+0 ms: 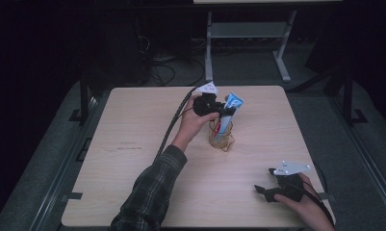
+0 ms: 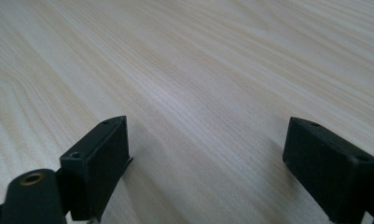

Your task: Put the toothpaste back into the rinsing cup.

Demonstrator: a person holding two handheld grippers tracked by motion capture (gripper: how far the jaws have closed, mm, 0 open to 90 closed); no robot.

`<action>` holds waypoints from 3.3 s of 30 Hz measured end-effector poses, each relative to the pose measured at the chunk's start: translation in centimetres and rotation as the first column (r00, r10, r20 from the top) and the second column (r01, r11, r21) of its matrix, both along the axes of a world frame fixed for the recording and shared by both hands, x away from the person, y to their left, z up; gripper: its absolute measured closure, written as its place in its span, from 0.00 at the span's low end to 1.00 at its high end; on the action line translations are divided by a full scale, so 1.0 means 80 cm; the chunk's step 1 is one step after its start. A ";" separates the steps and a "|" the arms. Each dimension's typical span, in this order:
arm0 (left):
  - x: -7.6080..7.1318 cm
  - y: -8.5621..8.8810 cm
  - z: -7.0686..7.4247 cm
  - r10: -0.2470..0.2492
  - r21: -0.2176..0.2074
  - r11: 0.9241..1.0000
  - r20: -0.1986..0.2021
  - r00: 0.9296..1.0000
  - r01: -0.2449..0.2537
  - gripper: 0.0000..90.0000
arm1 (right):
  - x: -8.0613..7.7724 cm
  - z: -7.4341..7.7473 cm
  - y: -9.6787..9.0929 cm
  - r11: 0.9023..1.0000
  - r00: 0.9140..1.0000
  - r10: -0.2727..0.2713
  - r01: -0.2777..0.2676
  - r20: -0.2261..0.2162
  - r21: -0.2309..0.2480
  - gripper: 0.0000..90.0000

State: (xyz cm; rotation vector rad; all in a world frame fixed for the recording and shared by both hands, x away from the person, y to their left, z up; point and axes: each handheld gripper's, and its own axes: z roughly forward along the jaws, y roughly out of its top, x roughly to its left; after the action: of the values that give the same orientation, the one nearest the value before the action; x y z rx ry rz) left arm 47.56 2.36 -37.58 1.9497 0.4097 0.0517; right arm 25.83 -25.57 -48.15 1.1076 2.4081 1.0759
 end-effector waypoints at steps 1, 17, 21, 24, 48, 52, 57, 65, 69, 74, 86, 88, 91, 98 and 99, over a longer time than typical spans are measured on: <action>0.000 0.000 -0.001 0.000 0.001 1.000 -0.003 1.000 0.000 0.79 | 0.000 0.000 0.000 1.000 1.000 0.000 0.000 -0.001 0.000 0.15; 0.001 0.002 -0.006 0.021 0.006 1.000 -0.004 1.000 -0.021 0.73 | 0.000 0.000 0.000 1.000 1.000 -0.001 0.001 0.002 -0.006 0.15; 0.001 0.003 -0.007 0.043 0.020 0.999 -0.002 0.999 -0.043 0.63 | 0.000 0.000 0.000 1.000 1.000 0.000 0.000 0.002 -0.005 0.15; -0.001 0.006 -0.005 0.072 0.014 0.997 0.001 0.997 -0.072 0.51 | 0.000 0.000 0.000 1.000 1.000 0.000 0.000 0.000 0.000 0.15; -0.028 0.065 0.019 0.127 0.076 0.989 -0.013 0.992 -0.126 0.36 | 0.000 0.000 0.000 1.000 1.000 -0.003 0.003 0.000 -0.004 0.15; -0.038 0.077 0.021 0.137 0.089 0.987 -0.012 0.990 -0.136 0.36 | 0.000 0.000 0.000 1.000 1.000 0.001 -0.001 0.003 -0.007 0.15; -0.052 0.093 0.020 0.160 0.124 0.980 -0.011 0.987 -0.157 0.34 | 0.000 0.000 0.000 1.000 1.000 0.000 0.000 0.003 -0.008 0.15; -0.076 0.119 0.013 0.197 0.184 0.964 -0.014 0.980 -0.191 0.33 | 0.000 0.000 0.001 1.000 1.000 -0.002 0.002 0.003 -0.009 0.15; -0.089 0.132 0.007 0.208 0.208 0.957 -0.014 0.978 -0.200 0.33 | 0.000 0.000 0.000 1.000 1.000 -0.001 0.001 0.005 -0.008 0.15; -0.105 0.149 -0.002 0.224 0.225 0.951 -0.030 0.974 -0.211 0.32 | 0.000 0.000 0.000 1.000 1.000 -0.004 0.004 0.005 -0.009 0.15; -0.141 0.193 -0.025 0.277 0.288 0.921 -0.009 0.961 -0.262 0.32 | 0.000 0.000 0.001 1.000 1.000 -0.011 0.011 0.007 -0.010 0.15; -0.146 0.199 -0.028 0.283 0.300 0.915 -0.004 0.959 -0.269 0.32 | 0.000 0.000 0.000 1.000 1.000 -0.009 0.009 0.006 -0.007 0.15; -0.156 0.209 -0.035 0.292 0.314 0.908 0.003 0.956 -0.278 0.32 | 0.001 0.000 0.000 1.000 1.000 -0.011 0.011 0.007 -0.007 0.15; -0.178 0.230 -0.048 0.325 0.344 0.886 0.021 0.946 -0.312 0.30 | 0.001 0.000 0.000 1.000 1.000 -0.012 0.012 0.007 -0.008 0.15; -0.182 0.233 -0.050 0.334 0.348 0.881 0.025 0.942 -0.322 0.30 | 0.001 0.000 0.000 1.000 1.000 -0.012 0.012 0.007 -0.009 0.15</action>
State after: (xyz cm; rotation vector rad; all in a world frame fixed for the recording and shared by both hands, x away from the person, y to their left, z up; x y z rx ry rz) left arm 33.04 21.04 -41.59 2.2093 0.7991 0.3291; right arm 25.89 -25.57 -48.18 1.1122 2.3955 1.0629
